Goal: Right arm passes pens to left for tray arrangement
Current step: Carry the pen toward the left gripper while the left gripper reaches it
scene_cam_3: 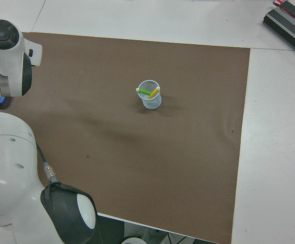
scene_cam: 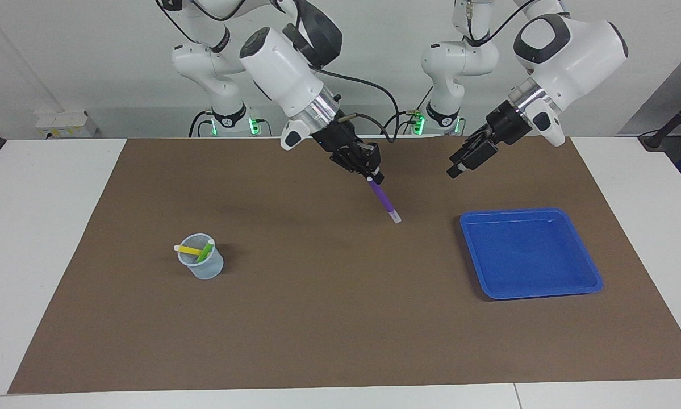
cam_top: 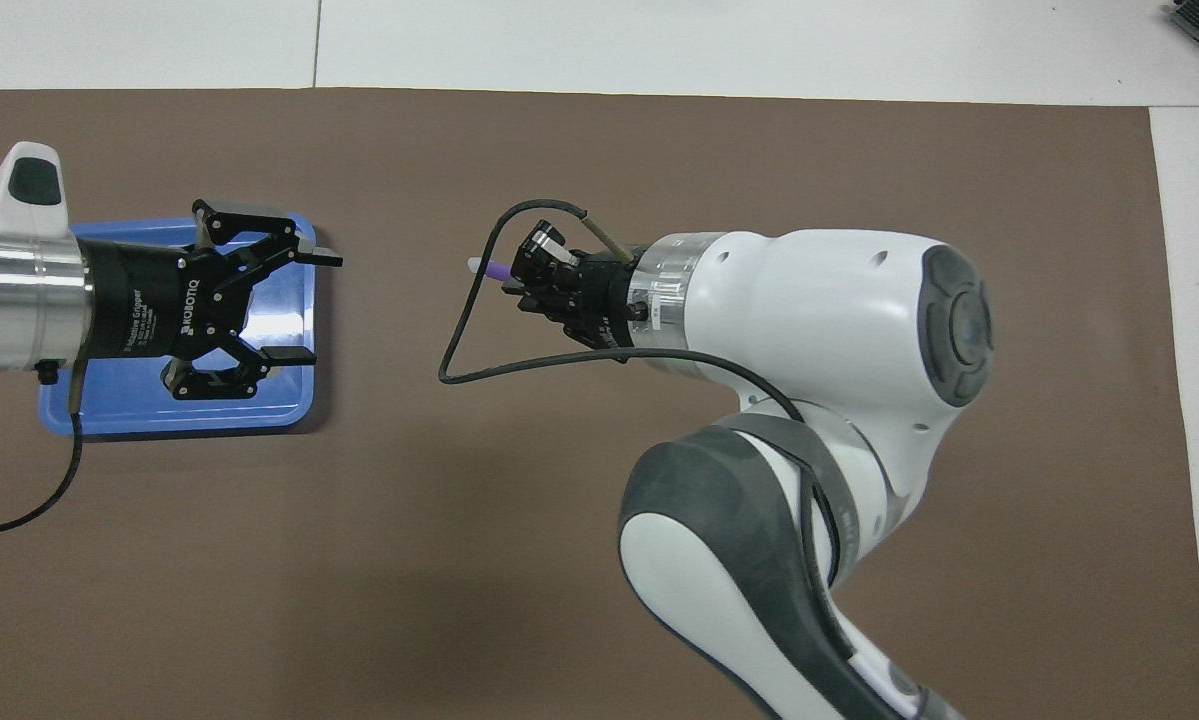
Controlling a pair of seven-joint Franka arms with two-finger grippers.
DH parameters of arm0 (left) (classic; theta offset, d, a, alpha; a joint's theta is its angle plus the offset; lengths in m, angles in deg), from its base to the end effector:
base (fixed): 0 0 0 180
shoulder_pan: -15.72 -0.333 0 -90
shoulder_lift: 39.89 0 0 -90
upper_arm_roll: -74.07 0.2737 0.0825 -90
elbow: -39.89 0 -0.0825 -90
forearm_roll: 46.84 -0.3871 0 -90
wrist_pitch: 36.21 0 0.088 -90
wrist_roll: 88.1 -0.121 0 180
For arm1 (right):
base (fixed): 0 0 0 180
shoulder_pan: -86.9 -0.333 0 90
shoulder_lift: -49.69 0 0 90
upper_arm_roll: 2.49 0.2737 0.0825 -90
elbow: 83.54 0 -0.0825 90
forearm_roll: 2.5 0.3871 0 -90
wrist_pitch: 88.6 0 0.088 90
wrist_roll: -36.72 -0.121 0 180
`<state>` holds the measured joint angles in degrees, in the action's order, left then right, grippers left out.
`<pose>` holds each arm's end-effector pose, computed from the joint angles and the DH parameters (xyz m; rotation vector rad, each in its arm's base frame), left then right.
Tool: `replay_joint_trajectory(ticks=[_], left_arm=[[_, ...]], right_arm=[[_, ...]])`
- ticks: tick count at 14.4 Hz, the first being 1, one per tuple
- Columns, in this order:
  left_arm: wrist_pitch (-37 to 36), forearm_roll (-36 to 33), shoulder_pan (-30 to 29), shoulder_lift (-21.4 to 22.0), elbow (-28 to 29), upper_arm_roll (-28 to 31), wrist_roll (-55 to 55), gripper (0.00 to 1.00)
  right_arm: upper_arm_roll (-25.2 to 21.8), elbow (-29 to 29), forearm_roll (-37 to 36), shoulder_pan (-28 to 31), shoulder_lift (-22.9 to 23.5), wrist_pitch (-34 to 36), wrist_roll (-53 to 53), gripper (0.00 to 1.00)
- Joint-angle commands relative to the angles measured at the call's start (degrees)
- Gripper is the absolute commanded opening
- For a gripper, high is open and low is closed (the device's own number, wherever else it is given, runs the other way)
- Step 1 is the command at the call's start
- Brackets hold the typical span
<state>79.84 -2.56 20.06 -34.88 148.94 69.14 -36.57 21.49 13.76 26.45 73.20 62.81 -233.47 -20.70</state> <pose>0.5545 -0.1413 0.5177 2.1068 1.1722 -0.2419 0.5451 0.3935 0.4850 -2.2225 0.8248 -0.0462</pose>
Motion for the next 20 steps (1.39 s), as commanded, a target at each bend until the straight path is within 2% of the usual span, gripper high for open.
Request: replay_joint_trajectory(ticks=[1, 4, 8, 10, 14, 20], left_arm=[[7.31, 2.21, 3.30, -2.63, -0.41, 0.62, 2.34, 0.91], [11.64, 3.36, 4.36, -4.57, -0.15, 0.62, 2.35, 0.87], [11.56, 3.36, 4.37, -5.97, 0.38, 0.62, 2.17, 0.87], [11.56, 3.53, 6.02, -5.54, 1.60, 0.62, 2.52, 0.82], [11.56, 3.97, 7.36, -4.40, 5.11, 0.62, 2.70, 0.80], [10.42, 4.85, 7.71, -4.13, 5.74, 0.53, 2.70, 0.65]], right_arm=[[-0.16, -0.62, 1.55, -2.47, 1.56, -3.40, -2.26, 0.00], [-0.16, -0.62, 1.55, -2.65, 1.65, -3.41, -2.70, 0.00], [-0.16, -0.62, 1.55, -2.74, 1.65, -3.41, -3.14, 0.00], [-0.16, -0.62, 1.55, -2.74, 1.65, -3.41, -3.23, 0.00], [-0.16, -0.45, 1.64, -3.26, 1.65, -3.23, -3.32, 0.00], [-0.16, -0.45, 1.55, -3.26, 1.65, -3.23, -3.32, 0.00]])
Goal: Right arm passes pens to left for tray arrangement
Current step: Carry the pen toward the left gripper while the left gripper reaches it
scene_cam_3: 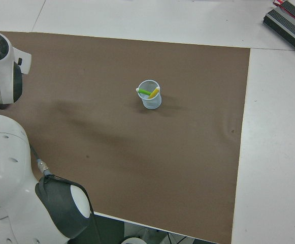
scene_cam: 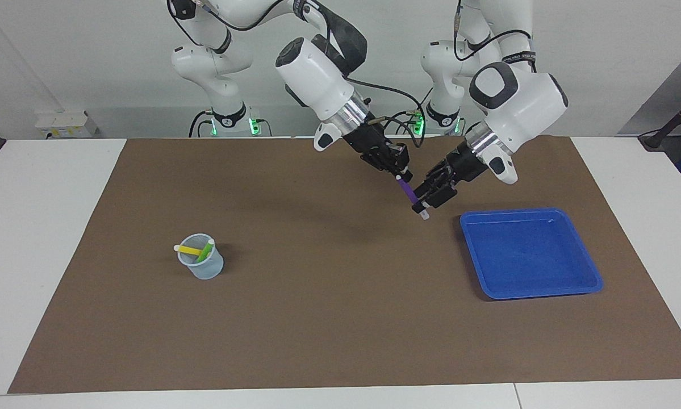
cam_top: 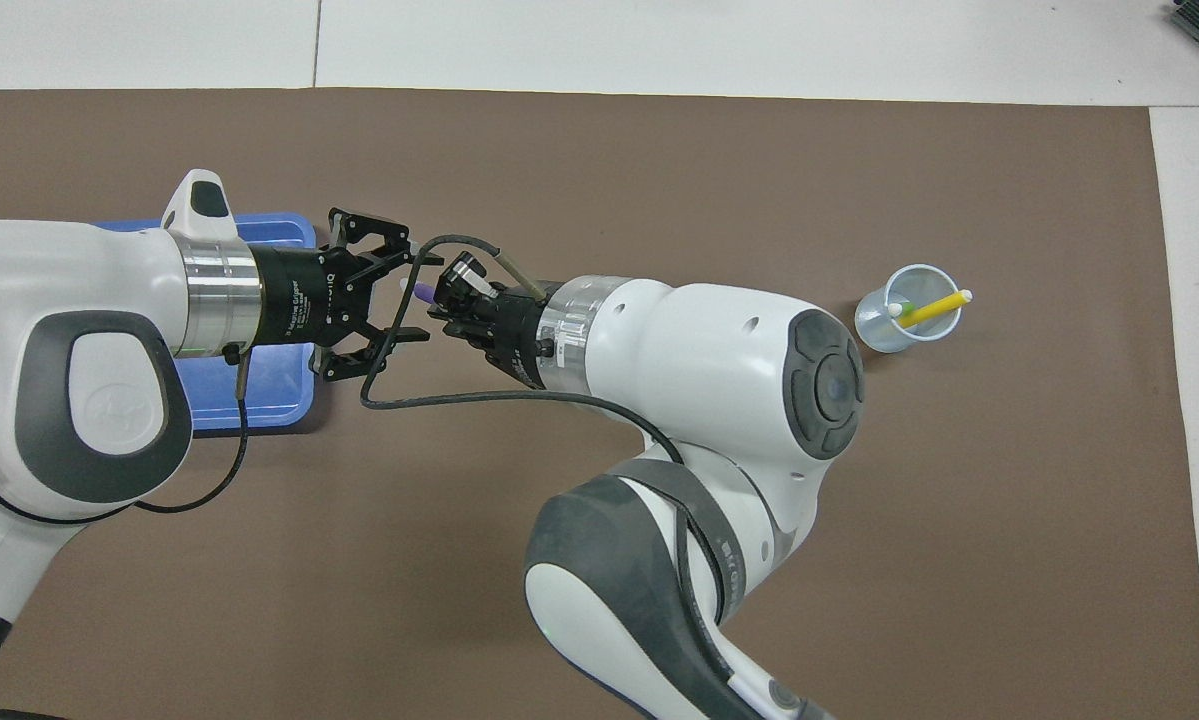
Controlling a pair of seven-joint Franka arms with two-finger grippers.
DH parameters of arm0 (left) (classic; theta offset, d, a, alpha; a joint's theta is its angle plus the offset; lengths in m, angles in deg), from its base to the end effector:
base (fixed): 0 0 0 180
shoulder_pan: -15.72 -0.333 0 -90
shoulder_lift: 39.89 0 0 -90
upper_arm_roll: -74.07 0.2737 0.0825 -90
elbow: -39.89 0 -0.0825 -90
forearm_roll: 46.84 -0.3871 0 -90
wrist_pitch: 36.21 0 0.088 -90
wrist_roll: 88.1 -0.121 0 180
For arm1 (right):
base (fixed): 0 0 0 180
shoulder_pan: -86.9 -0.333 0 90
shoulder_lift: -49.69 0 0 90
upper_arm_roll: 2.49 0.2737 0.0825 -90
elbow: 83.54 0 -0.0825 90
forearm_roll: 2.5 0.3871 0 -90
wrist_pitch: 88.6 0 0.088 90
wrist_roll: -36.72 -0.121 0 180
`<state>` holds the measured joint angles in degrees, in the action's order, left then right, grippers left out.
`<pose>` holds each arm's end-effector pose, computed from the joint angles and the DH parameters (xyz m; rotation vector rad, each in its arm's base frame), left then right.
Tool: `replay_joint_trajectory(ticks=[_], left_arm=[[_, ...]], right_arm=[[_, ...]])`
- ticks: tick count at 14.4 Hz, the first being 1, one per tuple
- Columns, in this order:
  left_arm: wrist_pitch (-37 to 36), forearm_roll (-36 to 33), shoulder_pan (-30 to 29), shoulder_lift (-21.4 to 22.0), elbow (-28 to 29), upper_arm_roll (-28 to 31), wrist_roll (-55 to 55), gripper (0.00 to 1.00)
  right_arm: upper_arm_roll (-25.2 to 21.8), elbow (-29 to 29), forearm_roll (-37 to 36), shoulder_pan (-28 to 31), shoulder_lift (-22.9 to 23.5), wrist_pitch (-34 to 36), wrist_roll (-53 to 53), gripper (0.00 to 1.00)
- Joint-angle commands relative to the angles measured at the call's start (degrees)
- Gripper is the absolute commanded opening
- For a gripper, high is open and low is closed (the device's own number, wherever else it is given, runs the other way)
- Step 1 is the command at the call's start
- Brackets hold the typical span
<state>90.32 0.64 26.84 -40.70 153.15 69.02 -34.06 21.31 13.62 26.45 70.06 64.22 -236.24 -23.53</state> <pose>0.5588 -0.1963 0.4371 2.0663 1.2674 -0.3095 0.5318 0.4205 0.4763 -2.1972 0.8410 -0.0204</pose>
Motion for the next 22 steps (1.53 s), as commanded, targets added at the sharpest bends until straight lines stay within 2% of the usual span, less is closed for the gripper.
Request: replay_joint_trajectory(ticks=[1, 4, 5, 6, 7, 8, 14, 15, 16, 18, 19, 22], left_arm=[[-0.06, 2.61, 0.93, 1.69, 1.45, 0.74, 0.10, 0.61], [0.21, 3.05, 1.72, 1.69, 1.53, 0.74, 0.10, 0.45], [0.21, 3.05, 1.72, 1.69, 1.62, 0.74, 0.10, 0.34], [0.12, 3.05, 1.72, 1.69, 1.62, 0.74, 0.10, 0.16], [0.12, 3.05, 1.72, 1.69, 1.62, 0.74, 0.10, 0.05], [0.12, 3.05, 1.72, 1.69, 1.62, 0.74, 0.19, 0.00], [-0.41, 3.14, 1.19, 1.69, 1.45, 0.74, 0.19, 0.00], [-0.49, 3.06, 1.19, 1.69, 1.36, 0.74, 0.19, 0.00], [-0.49, 3.05, 1.19, 1.69, 1.36, 0.74, 0.19, 0.00], [-0.76, 2.97, 0.58, 1.61, 1.01, 1.00, 0.10, 0.00], [-1.11, 2.79, -0.55, 1.61, 0.83, 1.09, -0.34, 0.00], [-4.35, 0.96, -2.50, 1.34, -0.14, 1.36, -3.92, 0.00]], right_arm=[[0.01, -0.30, 1.54, -0.12, 0.24, -0.45, -0.49, 0.00], [0.01, -0.30, 1.54, -0.12, 0.24, -0.45, -0.49, 0.00], [0.01, -0.30, 1.54, -0.12, 0.24, -0.45, -0.49, 0.00], [0.01, -0.30, 1.54, -0.12, 0.24, -0.45, -0.49, 0.00], [0.01, -0.30, 1.54, -0.12, 0.24, -0.45, -0.40, 0.00], [0.01, -0.30, 1.54, -0.12, 0.24, -0.45, -0.40, 0.00], [0.01, -0.30, 1.54, 0.05, 0.24, -0.45, -0.40, 0.00], [-0.07, -0.30, 1.46, 0.05, 0.24, -0.37, -0.31, 0.15], [-0.07, -0.30, 1.19, 0.23, 0.24, -0.37, -0.23, 0.45], [-0.07, -0.39, 0.58, 0.67, 0.24, -0.28, 0.04, 0.92], [-0.16, -0.39, 0.40, 0.84, 0.24, -0.28, 0.47, 1.00], [-0.42, -0.48, -0.82, 1.46, 0.06, 0.77, 1.09, 1.00]])
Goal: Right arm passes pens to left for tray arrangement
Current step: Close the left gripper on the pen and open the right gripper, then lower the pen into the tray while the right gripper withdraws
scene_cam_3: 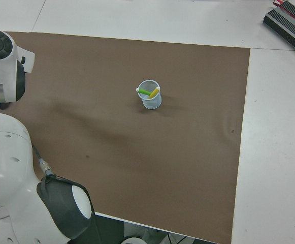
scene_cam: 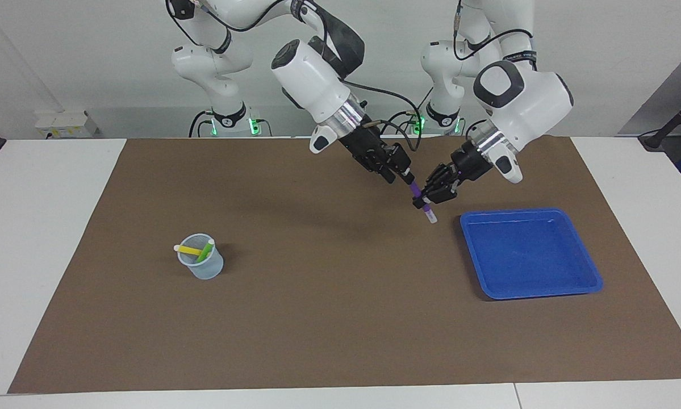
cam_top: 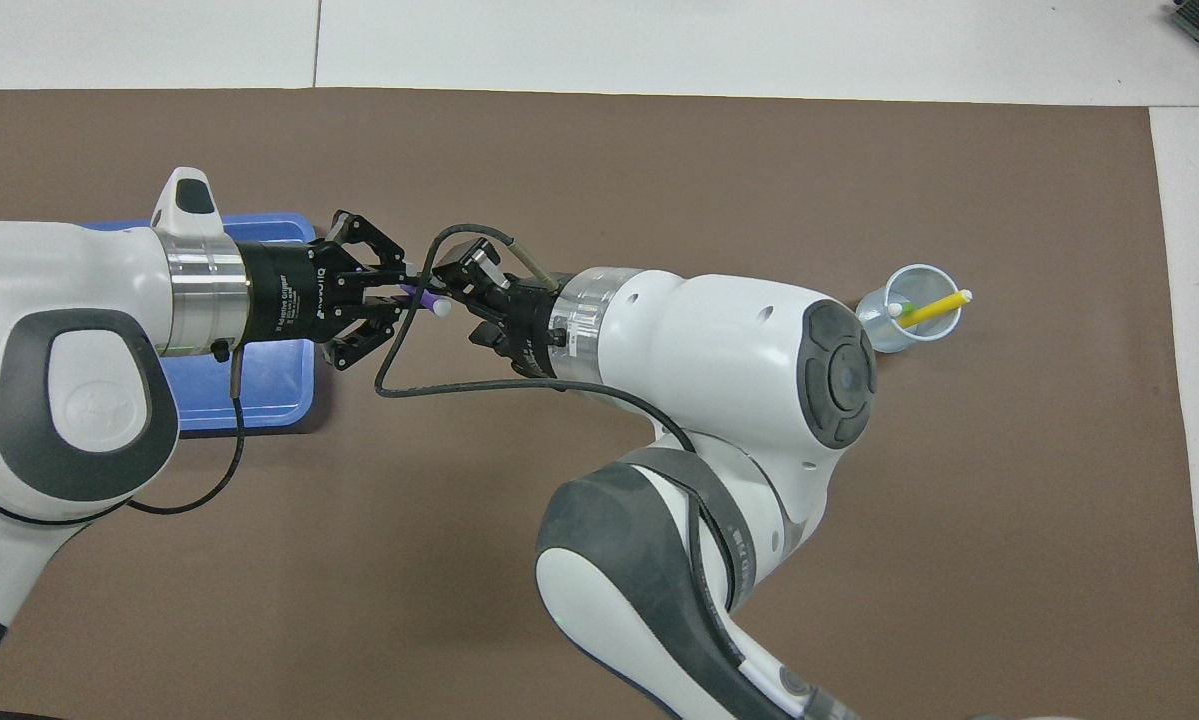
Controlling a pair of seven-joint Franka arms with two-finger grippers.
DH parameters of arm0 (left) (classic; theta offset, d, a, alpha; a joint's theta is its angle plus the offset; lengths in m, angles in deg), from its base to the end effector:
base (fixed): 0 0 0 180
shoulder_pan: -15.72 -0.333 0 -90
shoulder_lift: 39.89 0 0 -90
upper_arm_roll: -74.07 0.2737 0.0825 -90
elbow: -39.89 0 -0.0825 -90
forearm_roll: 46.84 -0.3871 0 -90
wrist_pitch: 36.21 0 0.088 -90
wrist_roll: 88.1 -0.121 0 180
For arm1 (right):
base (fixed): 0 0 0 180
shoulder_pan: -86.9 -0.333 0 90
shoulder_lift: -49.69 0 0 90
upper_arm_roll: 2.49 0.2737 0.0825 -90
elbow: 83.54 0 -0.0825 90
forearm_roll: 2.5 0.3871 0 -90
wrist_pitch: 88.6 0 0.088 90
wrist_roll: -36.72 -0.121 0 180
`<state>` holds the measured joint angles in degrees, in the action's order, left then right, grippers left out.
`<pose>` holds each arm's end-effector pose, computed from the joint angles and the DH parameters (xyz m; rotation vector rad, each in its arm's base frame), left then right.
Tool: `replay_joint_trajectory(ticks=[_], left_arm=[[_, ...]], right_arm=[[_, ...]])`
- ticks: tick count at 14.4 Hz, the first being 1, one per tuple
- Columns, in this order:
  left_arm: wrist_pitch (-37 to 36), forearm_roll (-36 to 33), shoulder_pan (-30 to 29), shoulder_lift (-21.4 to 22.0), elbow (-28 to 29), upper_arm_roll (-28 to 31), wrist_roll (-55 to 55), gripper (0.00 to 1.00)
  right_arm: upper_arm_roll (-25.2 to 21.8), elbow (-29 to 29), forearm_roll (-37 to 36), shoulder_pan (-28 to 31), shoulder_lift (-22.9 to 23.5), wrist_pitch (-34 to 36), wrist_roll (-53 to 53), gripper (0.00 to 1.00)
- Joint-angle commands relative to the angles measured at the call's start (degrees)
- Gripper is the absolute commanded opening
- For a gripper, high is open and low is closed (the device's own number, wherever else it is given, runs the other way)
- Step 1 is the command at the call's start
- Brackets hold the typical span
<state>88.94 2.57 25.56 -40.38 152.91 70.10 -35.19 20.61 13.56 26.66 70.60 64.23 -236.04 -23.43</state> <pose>0.5643 -0.1764 0.4420 2.0233 1.2799 -0.3194 0.5404 0.4097 0.4756 -2.1909 0.8639 -0.0282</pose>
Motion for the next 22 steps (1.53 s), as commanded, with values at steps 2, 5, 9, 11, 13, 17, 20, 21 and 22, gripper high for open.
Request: replay_joint_trajectory(ticks=[2, 5, 9, 11, 13, 17, 20, 21, 22], left_arm=[[-3.68, -7.01, -2.54, 1.11, 0.36, 0.27, -8.33, 0.00], [-5.70, -16.17, -4.20, 1.02, 0.01, 0.36, -15.44, 0.00], [-6.41, -27.31, -5.71, 0.84, 0.01, 0.45, -28.19, 0.00], [-5.80, -33.13, -7.37, 0.23, -0.17, 0.45, -36.35, 0.00], [-5.27, -34.38, -8.96, -0.56, -0.25, 0.53, -42.52, 0.00], [-3.25, -36.74, -12.74, -2.32, -0.34, 0.53, -55.46, 0.00], [-0.44, -44.22, -12.83, -3.55, -0.34, 0.53, -55.55, 0.00], [0.09, -44.66, -13.87, -4.68, -0.52, 0.53, -55.64, 0.00], [0.96, -44.93, -15.45, -6.35, -1.47, 0.45, -55.81, 0.00]], right_arm=[[0.19, -0.68, -2.95, 3.37, -0.91, 5.55, 2.74, 1.00], [0.01, -0.50, -7.35, 7.49, -3.54, 13.55, 7.21, 1.00], [0.01, -0.24, -8.85, 14.88, -6.27, 26.12, 23.02, 1.00], [0.01, 0.02, -13.48, 18.39, -6.63, 30.00, 29.79, 1.00], [0.01, 1.42, -17.28, 21.56, -7.32, 31.85, 35.41, 1.00], [0.01, 6.61, -22.54, 26.84, -9.00, 32.12, 47.91, 0.99], [0.10, 8.72, -33.17, 26.85, -8.47, 32.21, 48.72, 0.99], [0.19, 9.51, -35.55, 26.67, -8.39, 32.21, 48.80, 0.99], [0.19, 10.21, -37.92, 26.67, -8.12, 32.04, 49.06, 0.99]])
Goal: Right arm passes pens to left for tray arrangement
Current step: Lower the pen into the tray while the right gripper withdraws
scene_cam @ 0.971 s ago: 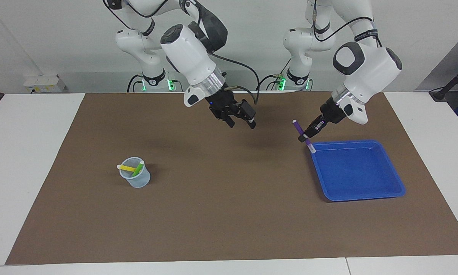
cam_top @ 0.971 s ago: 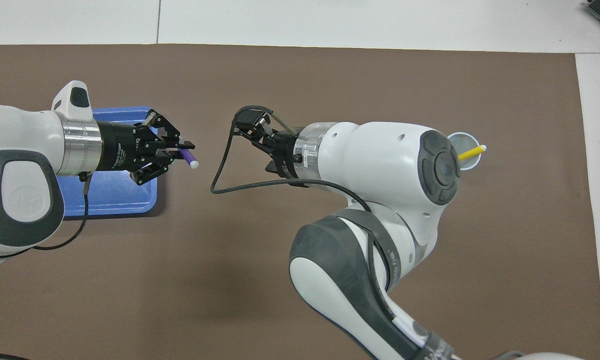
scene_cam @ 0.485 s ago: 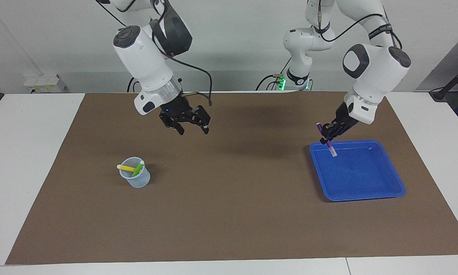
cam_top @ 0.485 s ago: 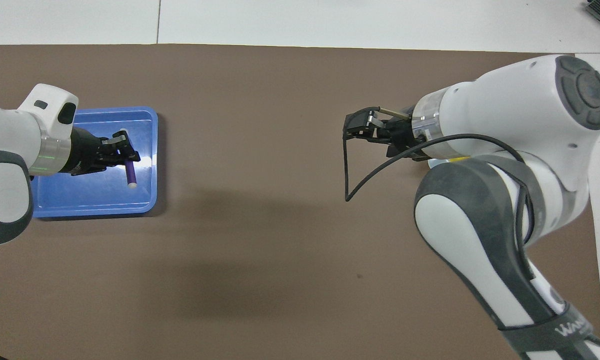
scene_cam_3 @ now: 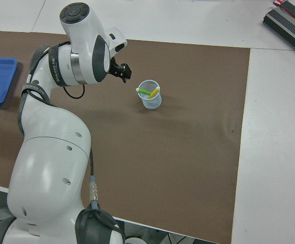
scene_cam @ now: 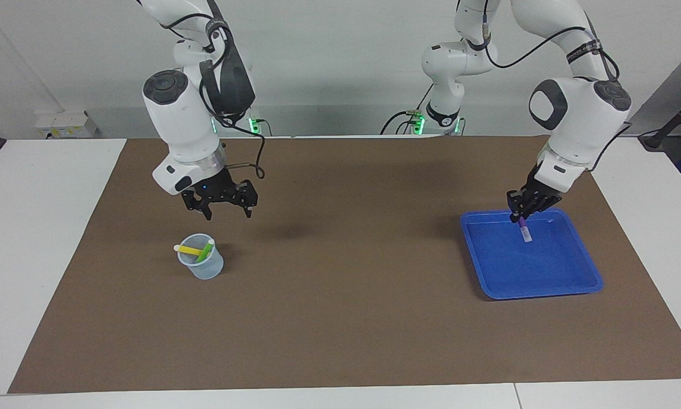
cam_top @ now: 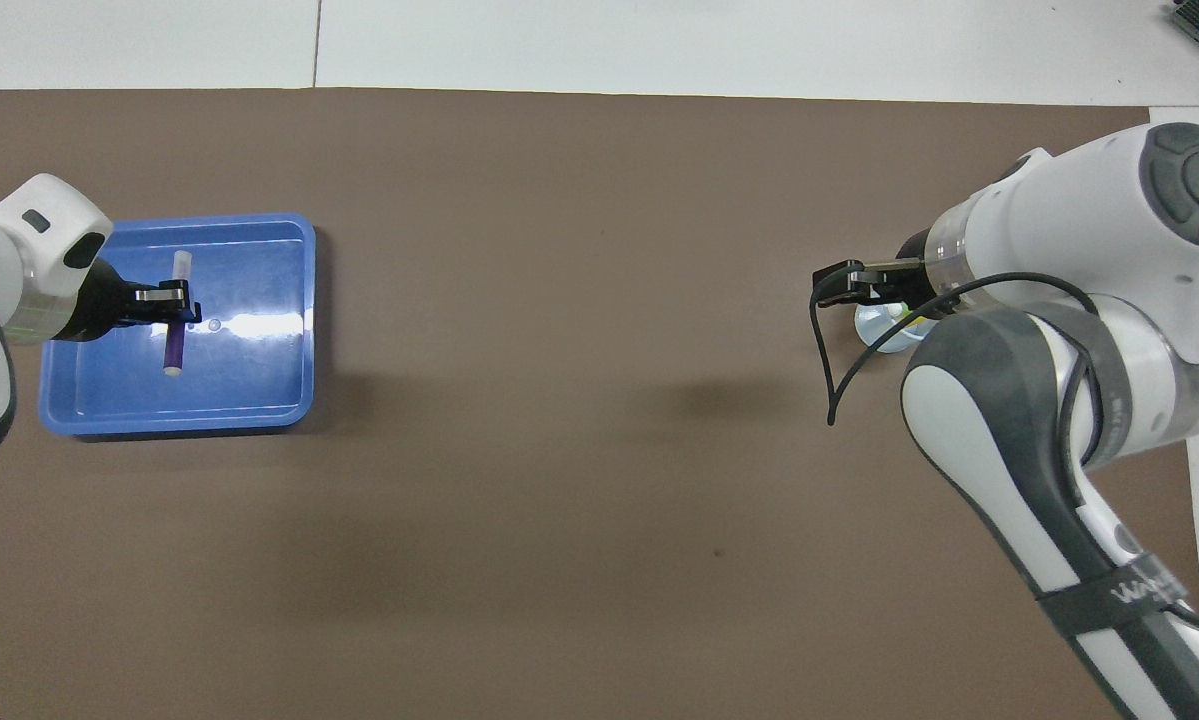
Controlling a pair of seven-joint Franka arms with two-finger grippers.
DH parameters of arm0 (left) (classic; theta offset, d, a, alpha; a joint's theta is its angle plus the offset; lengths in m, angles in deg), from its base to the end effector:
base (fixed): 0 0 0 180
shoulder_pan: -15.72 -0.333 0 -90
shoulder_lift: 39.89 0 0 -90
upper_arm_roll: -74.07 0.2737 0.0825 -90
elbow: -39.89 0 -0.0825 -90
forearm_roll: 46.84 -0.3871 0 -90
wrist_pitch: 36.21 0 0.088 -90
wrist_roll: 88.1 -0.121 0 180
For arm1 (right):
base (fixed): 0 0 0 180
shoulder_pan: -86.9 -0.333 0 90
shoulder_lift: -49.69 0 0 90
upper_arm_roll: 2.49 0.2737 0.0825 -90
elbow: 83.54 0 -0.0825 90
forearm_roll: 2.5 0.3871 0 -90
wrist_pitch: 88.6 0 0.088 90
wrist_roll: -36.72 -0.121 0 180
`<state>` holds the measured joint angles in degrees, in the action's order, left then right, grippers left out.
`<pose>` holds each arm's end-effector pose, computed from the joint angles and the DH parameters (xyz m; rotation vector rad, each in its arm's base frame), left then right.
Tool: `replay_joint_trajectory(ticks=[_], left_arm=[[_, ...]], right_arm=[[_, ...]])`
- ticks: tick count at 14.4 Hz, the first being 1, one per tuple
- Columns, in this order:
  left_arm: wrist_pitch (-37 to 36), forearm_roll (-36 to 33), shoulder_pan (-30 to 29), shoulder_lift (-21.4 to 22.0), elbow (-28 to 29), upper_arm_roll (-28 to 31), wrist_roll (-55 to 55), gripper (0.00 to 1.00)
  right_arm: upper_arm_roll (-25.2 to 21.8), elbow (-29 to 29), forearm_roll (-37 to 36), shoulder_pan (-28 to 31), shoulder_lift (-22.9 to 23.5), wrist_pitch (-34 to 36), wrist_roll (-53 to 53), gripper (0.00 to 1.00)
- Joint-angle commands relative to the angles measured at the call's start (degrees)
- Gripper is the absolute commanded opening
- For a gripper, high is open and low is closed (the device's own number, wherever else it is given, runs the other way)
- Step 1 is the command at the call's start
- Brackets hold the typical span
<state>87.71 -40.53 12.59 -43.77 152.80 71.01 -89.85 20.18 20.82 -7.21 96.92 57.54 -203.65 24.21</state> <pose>0.5860 -0.0046 0.3909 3.0387 0.0408 0.1916 0.5899 0.1199 0.4125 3.1305 0.0471 0.1007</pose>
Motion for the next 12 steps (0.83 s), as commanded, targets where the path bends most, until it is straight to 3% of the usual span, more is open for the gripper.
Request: replay_joint_trajectory(ticks=[1, 9, 12], left_arm=[[2.55, -1.92, -3.19, -4.45, -2.07, -0.37, -2.72, 0.00], [8.26, -3.50, -8.29, -10.96, -2.61, -0.37, -9.67, 0.00], [11.68, -3.50, -9.70, -12.80, -2.26, -0.46, -13.19, 0.00]], right_arm=[[0.62, 3.30, -6.26, 0.35, -1.00, -0.61, 2.57, 0.99], [0.62, 5.58, -14.09, 0.79, 1.82, -4.57, 5.30, 0.97], [0.62, 7.17, -15.85, 1.32, 2.43, -7.11, 5.39, 0.90]])
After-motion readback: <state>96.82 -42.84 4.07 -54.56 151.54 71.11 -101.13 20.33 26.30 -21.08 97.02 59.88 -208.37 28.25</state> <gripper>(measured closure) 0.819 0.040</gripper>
